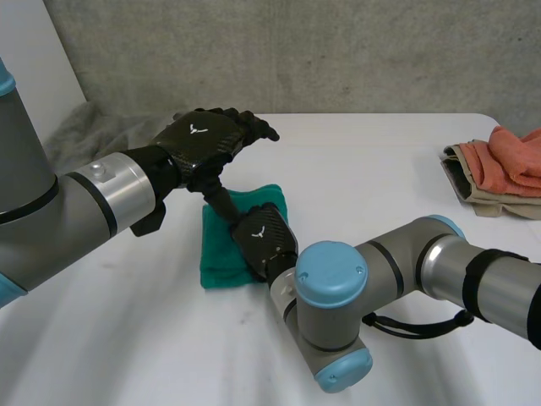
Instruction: Fold the laundry.
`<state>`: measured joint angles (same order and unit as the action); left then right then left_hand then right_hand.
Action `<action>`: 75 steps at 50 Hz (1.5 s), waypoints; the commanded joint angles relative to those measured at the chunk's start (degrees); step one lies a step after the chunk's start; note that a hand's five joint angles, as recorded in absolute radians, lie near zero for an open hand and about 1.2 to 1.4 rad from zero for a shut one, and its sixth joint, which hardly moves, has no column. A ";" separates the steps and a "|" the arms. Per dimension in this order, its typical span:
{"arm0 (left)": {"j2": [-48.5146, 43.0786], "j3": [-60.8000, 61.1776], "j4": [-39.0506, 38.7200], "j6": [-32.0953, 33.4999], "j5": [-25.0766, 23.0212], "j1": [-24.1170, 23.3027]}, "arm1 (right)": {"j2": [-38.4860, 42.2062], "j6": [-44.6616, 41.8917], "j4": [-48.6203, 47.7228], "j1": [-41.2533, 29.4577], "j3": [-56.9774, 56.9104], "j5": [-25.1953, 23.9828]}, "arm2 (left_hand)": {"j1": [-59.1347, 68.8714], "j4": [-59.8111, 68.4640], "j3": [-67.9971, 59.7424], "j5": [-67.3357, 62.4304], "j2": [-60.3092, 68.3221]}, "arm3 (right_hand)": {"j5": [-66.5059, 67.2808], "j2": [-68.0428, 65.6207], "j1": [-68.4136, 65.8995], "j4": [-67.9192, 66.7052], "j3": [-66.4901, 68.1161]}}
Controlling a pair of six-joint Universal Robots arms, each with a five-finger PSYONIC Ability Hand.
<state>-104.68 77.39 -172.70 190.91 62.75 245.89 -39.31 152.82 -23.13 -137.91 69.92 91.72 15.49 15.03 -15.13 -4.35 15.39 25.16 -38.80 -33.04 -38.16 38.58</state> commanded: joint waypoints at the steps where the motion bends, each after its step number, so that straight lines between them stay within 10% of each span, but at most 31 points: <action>1: 0.00 -0.04 0.00 -0.01 0.00 -0.15 | 1.69 0.46 4.22 0.09 -3.56 -3.38 | 0.44 0.90 -0.80 -1.58 0.55 | 39.64 -36.00 -41.76 -36.64 36.22; 16: 0.18 0.04 0.00 -0.10 0.09 0.02 | -7.17 0.37 4.85 13.79 5.48 -5.67 | 0.44 0.90 -0.80 -1.58 0.55 | 44.84 -41.20 -46.96 -41.84 41.42; 36: 0.27 0.04 -0.09 -0.10 0.09 0.02 | -12.90 -9.39 -9.12 34.72 9.82 -28.51 | 0.44 0.90 -0.80 -1.58 0.55 | 44.84 -41.20 -46.96 -41.84 41.42; 55: 0.27 0.40 -0.09 -0.10 0.09 -0.06 | -11.32 -3.23 -10.71 48.59 -10.94 -25.62 | 0.44 0.90 -0.80 -1.58 0.55 | 44.84 -41.20 -46.96 -41.84 41.42; 75: 0.00 0.48 -0.09 -0.10 0.09 -0.33 | -0.68 -3.50 -16.25 66.54 -2.69 -29.49 | 0.44 0.90 -0.80 -1.58 0.55 | 44.84 -41.20 -46.96 -41.84 41.42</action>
<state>-104.54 77.87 -172.80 190.81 62.84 245.60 -40.39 149.36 -39.51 -74.99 62.97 63.22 15.49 15.03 -15.13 -4.37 15.39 54.46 -66.89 -53.13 -68.06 66.82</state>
